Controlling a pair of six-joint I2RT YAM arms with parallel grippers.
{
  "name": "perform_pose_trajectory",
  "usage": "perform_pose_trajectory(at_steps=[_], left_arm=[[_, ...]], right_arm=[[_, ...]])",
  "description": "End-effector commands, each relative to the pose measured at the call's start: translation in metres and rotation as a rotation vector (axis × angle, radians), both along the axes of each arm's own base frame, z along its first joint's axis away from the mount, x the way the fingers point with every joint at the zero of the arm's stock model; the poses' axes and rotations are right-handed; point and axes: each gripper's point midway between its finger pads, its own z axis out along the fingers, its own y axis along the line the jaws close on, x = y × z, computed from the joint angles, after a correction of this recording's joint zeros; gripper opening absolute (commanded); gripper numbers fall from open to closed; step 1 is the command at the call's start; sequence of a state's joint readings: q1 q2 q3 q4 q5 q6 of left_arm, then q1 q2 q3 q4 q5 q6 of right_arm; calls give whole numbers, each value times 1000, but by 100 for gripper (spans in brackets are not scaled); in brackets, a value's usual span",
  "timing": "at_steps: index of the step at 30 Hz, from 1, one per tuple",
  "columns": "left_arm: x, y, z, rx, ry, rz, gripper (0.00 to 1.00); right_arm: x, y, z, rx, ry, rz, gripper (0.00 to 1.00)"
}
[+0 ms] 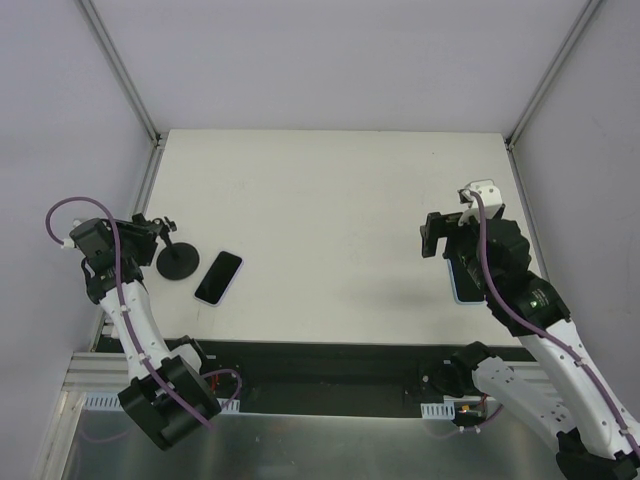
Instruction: Place the phone on the phone stand
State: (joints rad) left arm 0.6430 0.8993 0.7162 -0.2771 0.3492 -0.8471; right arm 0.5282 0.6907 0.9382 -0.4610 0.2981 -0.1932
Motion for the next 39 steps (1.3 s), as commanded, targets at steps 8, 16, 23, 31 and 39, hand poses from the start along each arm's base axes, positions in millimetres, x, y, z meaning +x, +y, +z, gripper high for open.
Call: perform_pose_trajectory(at_steps=[8, 16, 23, 31, 39], left_arm=[[31, -35, 35, -142, -315, -193, 0], [62, -98, 54, -238, -324, -350, 0], [70, -146, 63, -256, -289, -340, 0], [49, -211, 47, -343, -236, -337, 0], [33, -258, 24, -392, -208, -352, 0]], right_arm=[[8, 0, 1, -24, -1, -16, 96], [12, 0, -6, -43, 20, -24, 96], [15, -4, -10, -80, 40, -47, 96], [22, -4, -25, -132, 92, -62, 96], [24, 4, -37, -152, 152, -25, 96]])
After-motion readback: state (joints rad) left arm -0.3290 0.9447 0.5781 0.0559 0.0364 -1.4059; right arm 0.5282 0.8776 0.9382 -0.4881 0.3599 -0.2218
